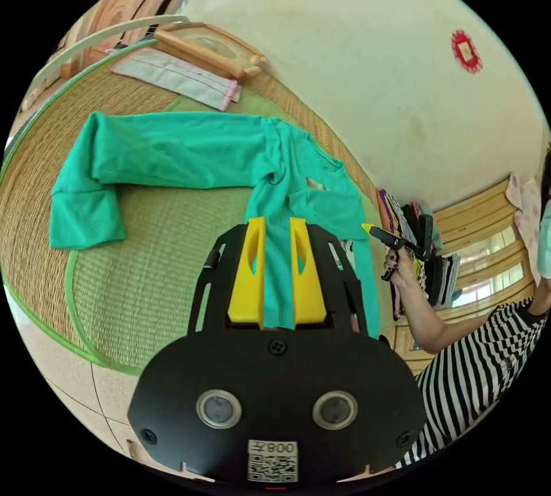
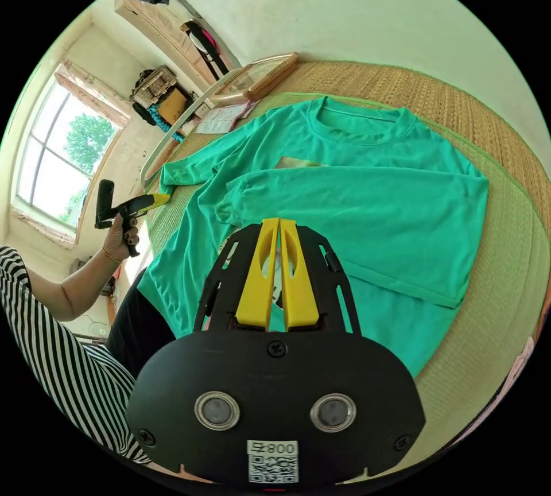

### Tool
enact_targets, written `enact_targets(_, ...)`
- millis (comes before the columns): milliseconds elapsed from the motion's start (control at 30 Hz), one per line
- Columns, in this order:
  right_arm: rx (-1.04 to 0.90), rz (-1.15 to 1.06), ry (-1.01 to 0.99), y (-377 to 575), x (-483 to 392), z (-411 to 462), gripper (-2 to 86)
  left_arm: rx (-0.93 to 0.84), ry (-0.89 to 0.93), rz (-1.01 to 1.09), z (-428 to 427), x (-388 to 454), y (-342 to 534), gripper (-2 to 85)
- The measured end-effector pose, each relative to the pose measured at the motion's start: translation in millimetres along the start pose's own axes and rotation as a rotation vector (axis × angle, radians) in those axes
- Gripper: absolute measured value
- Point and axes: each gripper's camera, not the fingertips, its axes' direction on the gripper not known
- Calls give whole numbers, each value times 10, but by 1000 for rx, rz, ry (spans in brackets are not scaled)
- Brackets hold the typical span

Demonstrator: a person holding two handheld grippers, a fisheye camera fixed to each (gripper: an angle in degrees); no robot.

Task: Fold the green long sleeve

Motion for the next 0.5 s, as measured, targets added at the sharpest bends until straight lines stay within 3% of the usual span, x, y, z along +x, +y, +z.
enact_targets(167,-92,-183,-113,-554,-897,467,7,200,-112,-286,-1161,-868,604,107)
enact_targets(500,-199,-432,-96,-1336,-2371,1109,41,292,-67,-491,-1950,-1762,981,90)
